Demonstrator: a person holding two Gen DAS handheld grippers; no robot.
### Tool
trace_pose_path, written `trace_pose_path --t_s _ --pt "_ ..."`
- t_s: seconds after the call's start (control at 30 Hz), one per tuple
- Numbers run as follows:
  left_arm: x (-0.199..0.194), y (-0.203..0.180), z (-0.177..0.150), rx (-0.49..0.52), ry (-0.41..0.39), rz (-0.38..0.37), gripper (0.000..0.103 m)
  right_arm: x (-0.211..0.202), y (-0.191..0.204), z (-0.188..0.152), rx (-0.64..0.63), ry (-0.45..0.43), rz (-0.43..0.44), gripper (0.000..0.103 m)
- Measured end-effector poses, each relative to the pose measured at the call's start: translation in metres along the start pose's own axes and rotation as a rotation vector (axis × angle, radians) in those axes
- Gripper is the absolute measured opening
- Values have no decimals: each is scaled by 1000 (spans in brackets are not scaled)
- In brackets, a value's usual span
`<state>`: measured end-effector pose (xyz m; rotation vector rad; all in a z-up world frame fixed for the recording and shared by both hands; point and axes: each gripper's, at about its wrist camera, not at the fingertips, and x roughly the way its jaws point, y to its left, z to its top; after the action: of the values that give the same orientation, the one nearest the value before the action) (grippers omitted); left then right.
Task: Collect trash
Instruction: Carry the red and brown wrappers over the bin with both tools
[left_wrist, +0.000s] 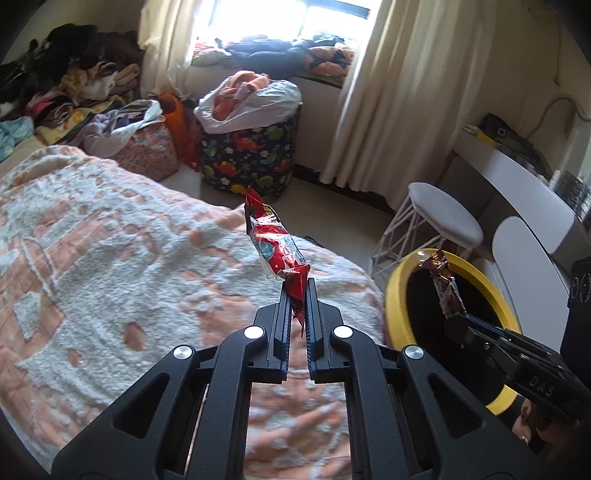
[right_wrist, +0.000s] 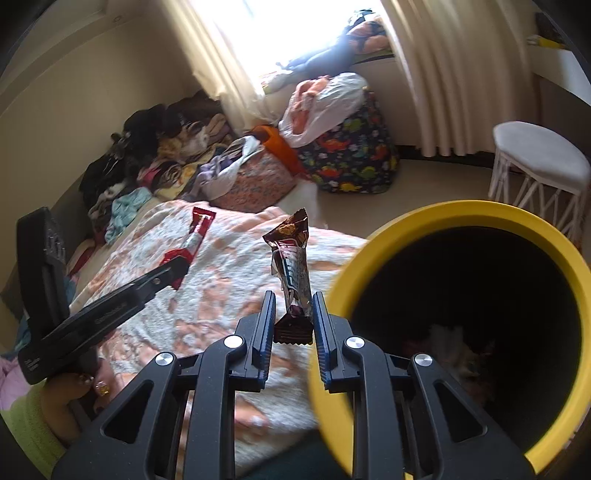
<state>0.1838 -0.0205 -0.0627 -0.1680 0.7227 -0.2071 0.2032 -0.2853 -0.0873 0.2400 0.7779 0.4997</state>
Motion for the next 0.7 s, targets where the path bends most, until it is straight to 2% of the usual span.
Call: trace_pose_path --t_s 0.33,0.7 --pt "7 -56 -6 109 26 -73 3 -27 -53 -8 89 -37 -74 20" --pt "21 -104 -21 195 77 -150 3 -42 -100 -11 189 -37 -126 20"
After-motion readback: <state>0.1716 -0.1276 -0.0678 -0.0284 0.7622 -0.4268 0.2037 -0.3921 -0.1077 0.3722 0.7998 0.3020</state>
